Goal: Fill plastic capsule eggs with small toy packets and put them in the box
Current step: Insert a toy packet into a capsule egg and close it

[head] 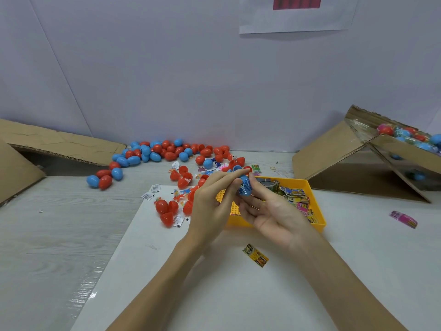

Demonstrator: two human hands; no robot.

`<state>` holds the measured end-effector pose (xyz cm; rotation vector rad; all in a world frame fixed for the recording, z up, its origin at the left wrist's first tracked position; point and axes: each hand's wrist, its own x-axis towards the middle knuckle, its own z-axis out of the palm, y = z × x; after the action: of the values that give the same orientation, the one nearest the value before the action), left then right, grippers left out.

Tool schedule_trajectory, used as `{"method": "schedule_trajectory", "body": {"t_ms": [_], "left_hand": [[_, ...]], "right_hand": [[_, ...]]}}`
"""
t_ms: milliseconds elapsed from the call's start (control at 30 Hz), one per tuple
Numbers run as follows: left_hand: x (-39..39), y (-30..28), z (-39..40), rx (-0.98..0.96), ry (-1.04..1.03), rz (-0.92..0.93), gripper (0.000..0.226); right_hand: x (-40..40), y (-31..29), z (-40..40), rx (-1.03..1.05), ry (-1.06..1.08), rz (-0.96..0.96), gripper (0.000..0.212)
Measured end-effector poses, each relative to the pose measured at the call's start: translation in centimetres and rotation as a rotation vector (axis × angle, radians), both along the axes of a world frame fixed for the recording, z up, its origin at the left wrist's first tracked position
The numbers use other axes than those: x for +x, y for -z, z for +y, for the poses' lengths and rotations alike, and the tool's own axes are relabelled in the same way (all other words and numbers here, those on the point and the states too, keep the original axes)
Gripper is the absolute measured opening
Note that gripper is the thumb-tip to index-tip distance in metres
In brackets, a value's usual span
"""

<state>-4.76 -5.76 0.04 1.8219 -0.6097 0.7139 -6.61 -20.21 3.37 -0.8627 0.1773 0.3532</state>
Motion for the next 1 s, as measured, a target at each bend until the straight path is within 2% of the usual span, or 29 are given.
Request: {"method": "schedule_trajectory", "body": {"t_ms": [267, 400, 533, 600, 733, 867, 1000], "left_hand": [[-0.2, 0.1, -0.4, -0.062, 0.028, 0.039, 0.025], [-0.4, -0.1, -0.6, -0.022, 0.051, 0.089, 0.03], [-0.1, -0.5, 0.0, -0.062, -0.035, 0.08, 0.029], [0.0, -0.7, 0.5, -0.088, -0.036, 0.125, 0.028], [0.2, -1.5, 1.3, -0.069, 0.146, 0.234, 0.037], [0.3, -1.6, 2.0, 0.044, 0.111, 0.175, 0.047], [0.2, -1.3, 1.6, 0.168, 0.03, 0.049, 0.038]], "right_hand": [[-0.1, -0.1, 0.0, -0.079, 0.05, -0.044, 0.038], [0.2, -0.3, -0.3, -0.139, 0.108, -0.095, 0.035], [0.3, -0.2, -0.7, -0.071, 0.031, -0.118, 0.033], [0.3, 0.2, -0.6, -0.166, -0.014, -0.208, 0.03], [0.2, 0.8, -0.6, -0.427, 0.08, -0.344, 0.027], [0.3, 0.9, -0.6, -0.487, 0.072, -0.373, 0.025], [0.2, 1.0, 0.0, -0.697, 0.119, -0.446, 0.034]]}}
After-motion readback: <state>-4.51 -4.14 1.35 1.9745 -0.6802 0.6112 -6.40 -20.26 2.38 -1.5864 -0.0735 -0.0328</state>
